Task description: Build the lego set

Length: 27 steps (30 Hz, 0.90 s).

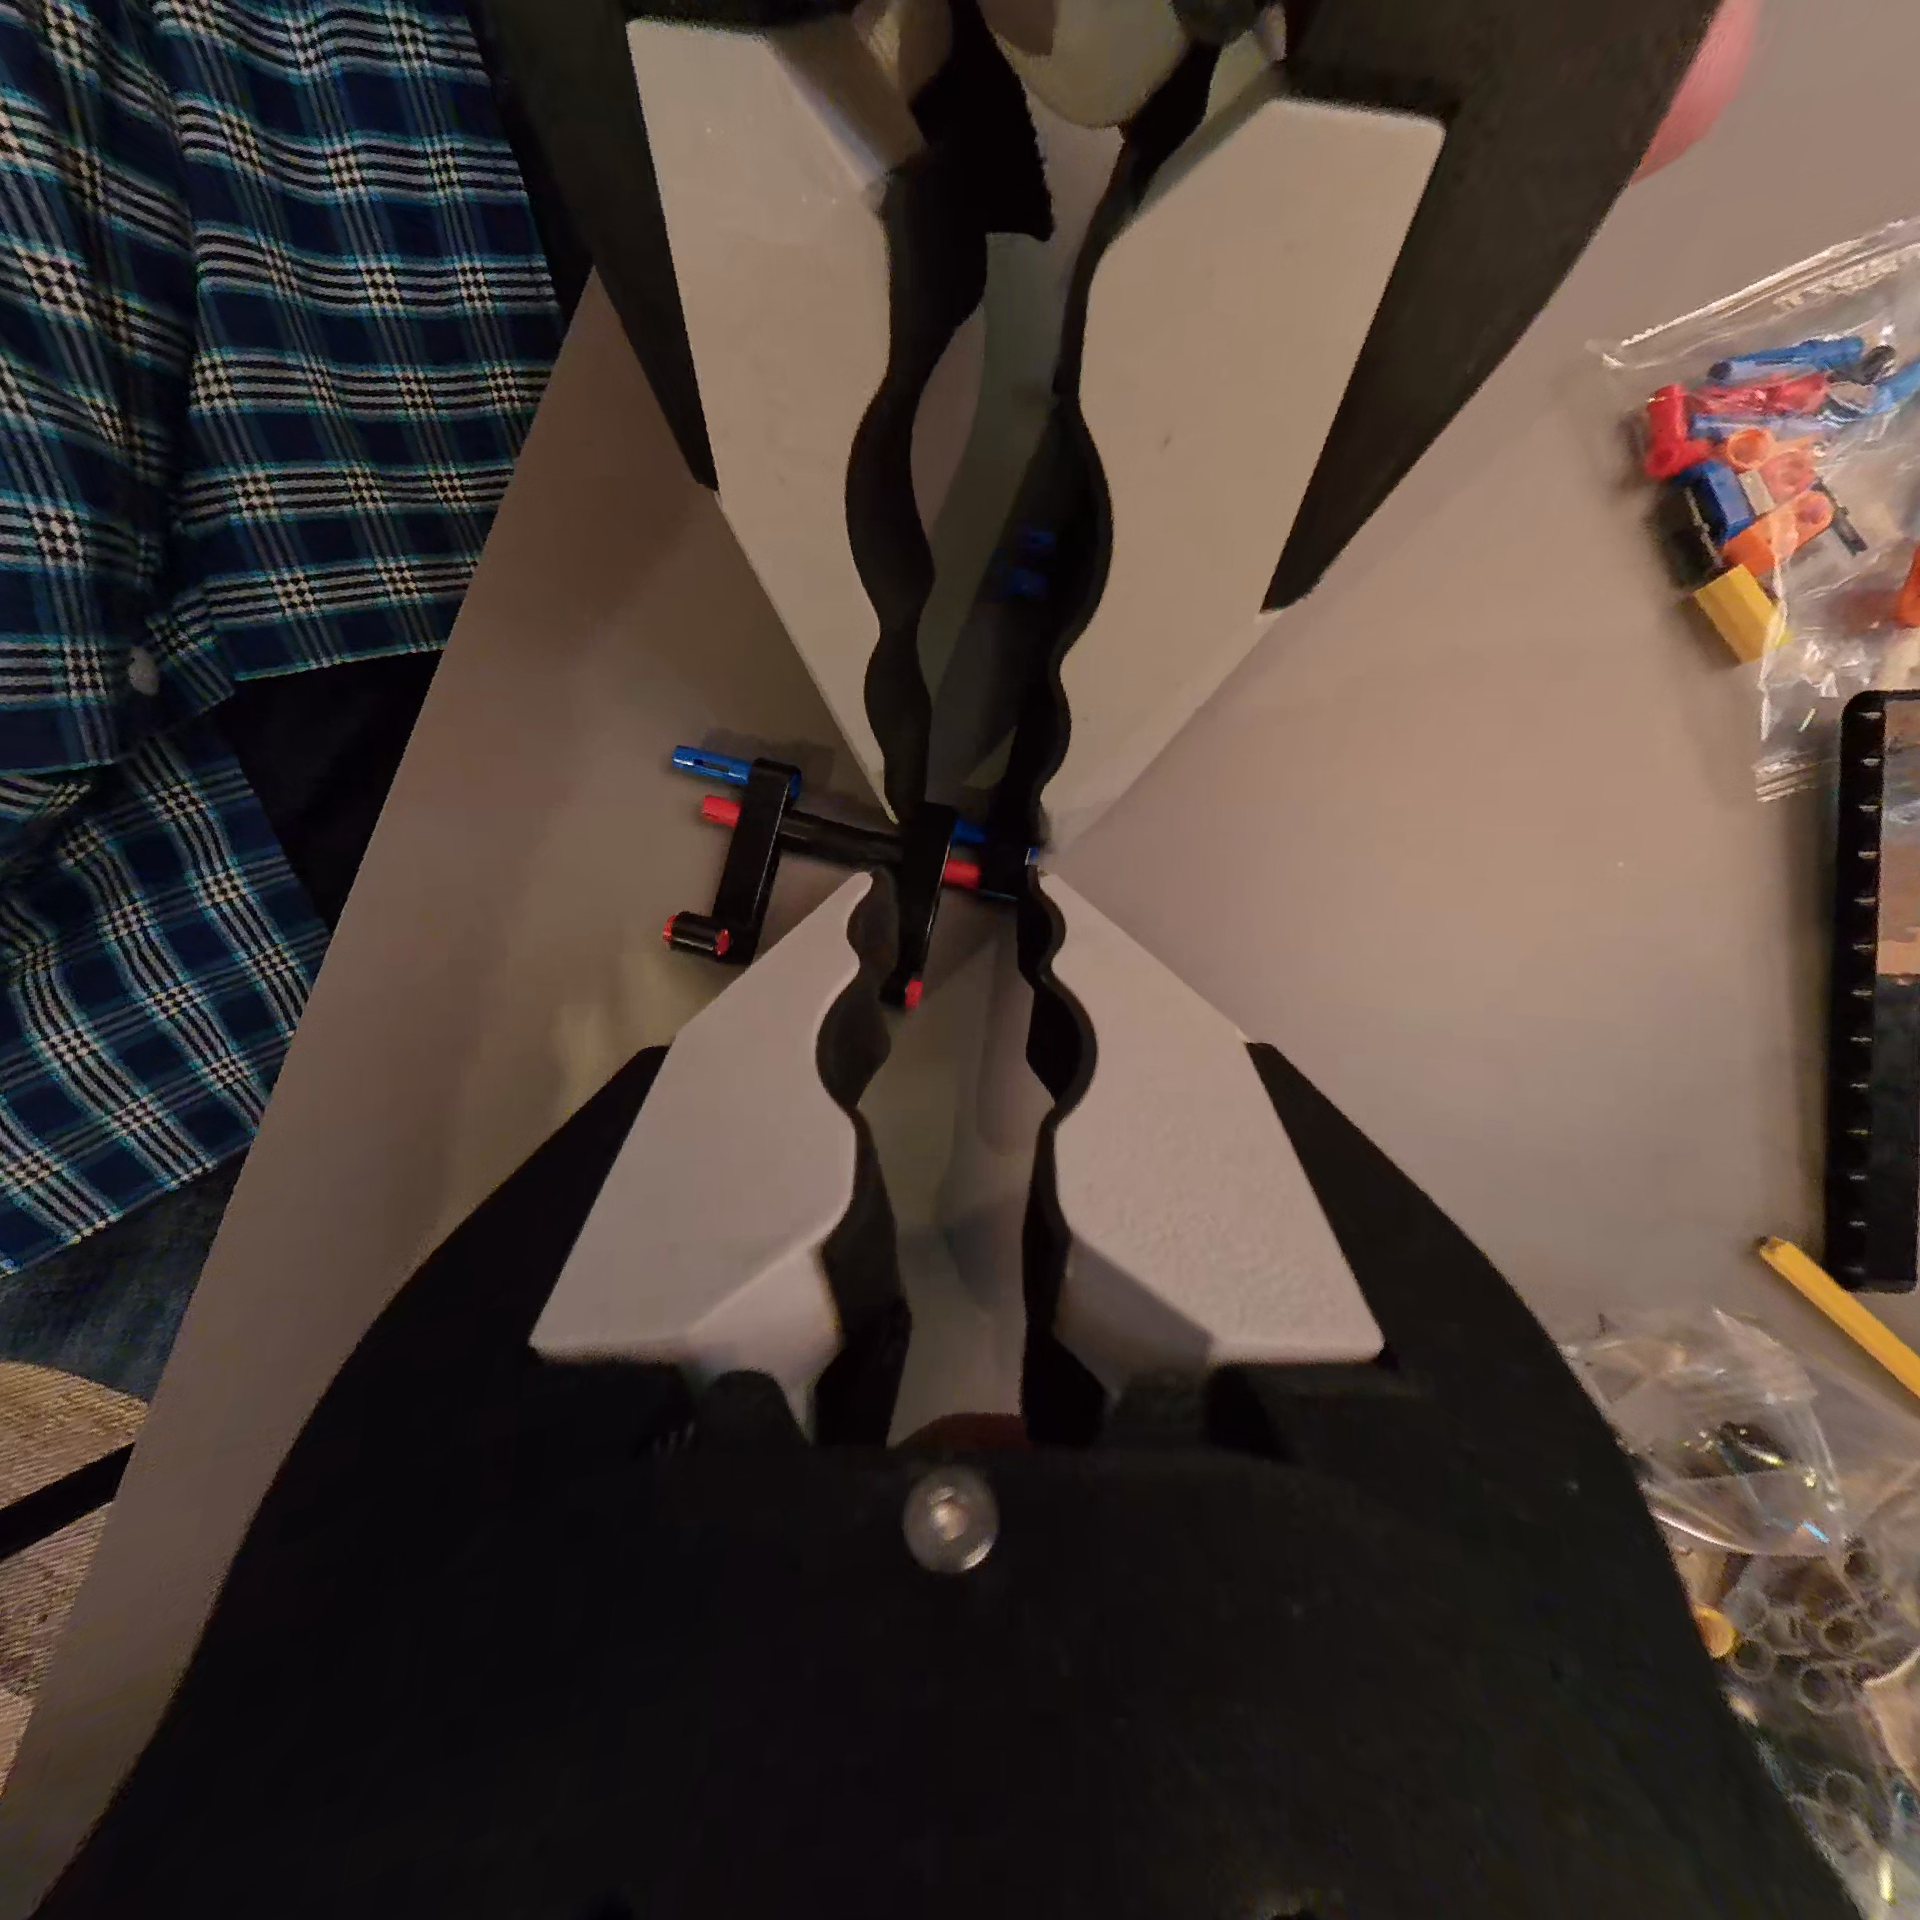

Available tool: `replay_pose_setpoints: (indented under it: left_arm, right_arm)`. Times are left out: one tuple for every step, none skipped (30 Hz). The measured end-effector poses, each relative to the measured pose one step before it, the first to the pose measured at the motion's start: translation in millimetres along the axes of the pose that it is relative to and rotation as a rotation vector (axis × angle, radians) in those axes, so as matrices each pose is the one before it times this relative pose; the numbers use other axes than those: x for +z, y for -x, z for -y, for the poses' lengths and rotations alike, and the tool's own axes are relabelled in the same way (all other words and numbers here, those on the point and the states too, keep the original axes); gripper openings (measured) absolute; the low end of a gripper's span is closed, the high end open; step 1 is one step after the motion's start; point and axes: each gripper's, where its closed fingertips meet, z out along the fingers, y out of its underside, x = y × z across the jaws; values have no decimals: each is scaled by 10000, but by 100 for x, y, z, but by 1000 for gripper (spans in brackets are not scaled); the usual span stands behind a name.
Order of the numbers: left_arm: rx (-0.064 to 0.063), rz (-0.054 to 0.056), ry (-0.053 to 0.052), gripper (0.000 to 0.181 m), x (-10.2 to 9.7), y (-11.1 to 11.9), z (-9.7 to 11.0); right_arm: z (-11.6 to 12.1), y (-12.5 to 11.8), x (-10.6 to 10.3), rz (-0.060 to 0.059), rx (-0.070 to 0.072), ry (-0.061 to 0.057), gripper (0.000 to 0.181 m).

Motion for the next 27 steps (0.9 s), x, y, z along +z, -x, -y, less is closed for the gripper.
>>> replay_pose_setpoints:
  left_arm:
    - [4, -43, -12, 21, -17, 3, -33]
    - [-36, -60, -21, 21, 1, -12, 14]
    - [29, -28, 12, 21, 1, -5, 16]
    - [18, -18, 26, 21, 0, 1, -8]
    - [19, -5, 28, 21, -1, -3, 11]
    - [47, 9, 2, 21, -11, -3, 7]
    - [25, 5, -6, 21, -5, -15, -1]
    - [39, 1, 9, 21, -8, -6, -10]
    - [65, 2, 7, 21, -6, -12, 16]
    - [8, -17, 30, 21, 9, -4, 5]
    - [33, -21, 28, 21, -13, -12, -8]
    - [29, -11, 0, 20, 1, -9, 3]
    - [-15, -32, -28, 20, 9, -18, 17]
    - [-23, -49, -39, 20, -1, 1, -5]
    - [-44, -64, -43, 20, 2, 0, 0]
    - [22, -19, -11, 20, -4, -10, -3]
    - [6, -11, 42, 20, 1, -11, -9]
    - [6, -47, 59, 20, 2, -2, 1]
    - [37, -49, 30, 20, 1, -7, 11]
    - [77, -27, -29, 20, -2, 5, 5]
    - [-119, -73, 4, 20, 12, -12, -17]
    - [49, -24, 6, 20, -2, 0, 15]
    - [74, -37, 15, 20, 8, 2, 10]
    - [-83, -104, -4, 20, 10, 12, -17]
    - [-38, -34, -42, 20, 14, -1, 9]
    - [27, 60, 21, 20, -5, -15, -7]
    - [-117, 17, 18, 21, -10, -14, -24]
  right_arm:
    - [30, -21, 29, -26, 99, 3, 21]
    - [30, 0, 5, -32, 90, -51, 20]
    - [5, 6, 5, -32, 48, -40, 20]
    - [4, 0, 6, -71, -2, -19, 21]
    - [-11, 17, -4, -93, 18, 17, 20]
    - [-16, 23, 11, -128, -22, 25, 20]
    - [-3, 37, 10, -107, 4, 3, 20]
    - [5, 9, 17, -75, 33, -12, 20]
    - [1, 14, -2, -38, 64, -13, 20]
    - [-13, 12, -1, -16, 8, -20, 20]
    - [18, -17, 10, 36, 106, -25, 20]
    - [15, -25, -2, 24, 97, -17, 21]
    - [-14, 8, 5, 29, -65, 5, 21]
    - [9, 2, 0, 52, -90, 18, 21]
    - [9, -4, 4, 56, -67, -3, 20]
    - [-5, 15, -5, 0, -88, 20, 20]
    - [17, 4, 7, 13, 19, -12, 20]
    - [-9, -6, -2, 57, 118, -27, 20]
    - [-15, 14, -4, 5, -57, 52, 20]
    - [30, 8, 3, 12, -47, 57, 19]
    - [-15, -25, 1, 49, 58, -10, 19]
    - [10, -5, -4, 24, 25, -24, 19]
    - [3, 1, 0, -17, -26, -18, 19]
    - [-12, -4, -6, 23, 107, -41, 19]
    - [3, -2, -8, 5, 64, -55, 19]
    - [1, 1, 6, -32, 25, -30, 19]
    - [16, -14, 11, -49, 48, -44, 19]
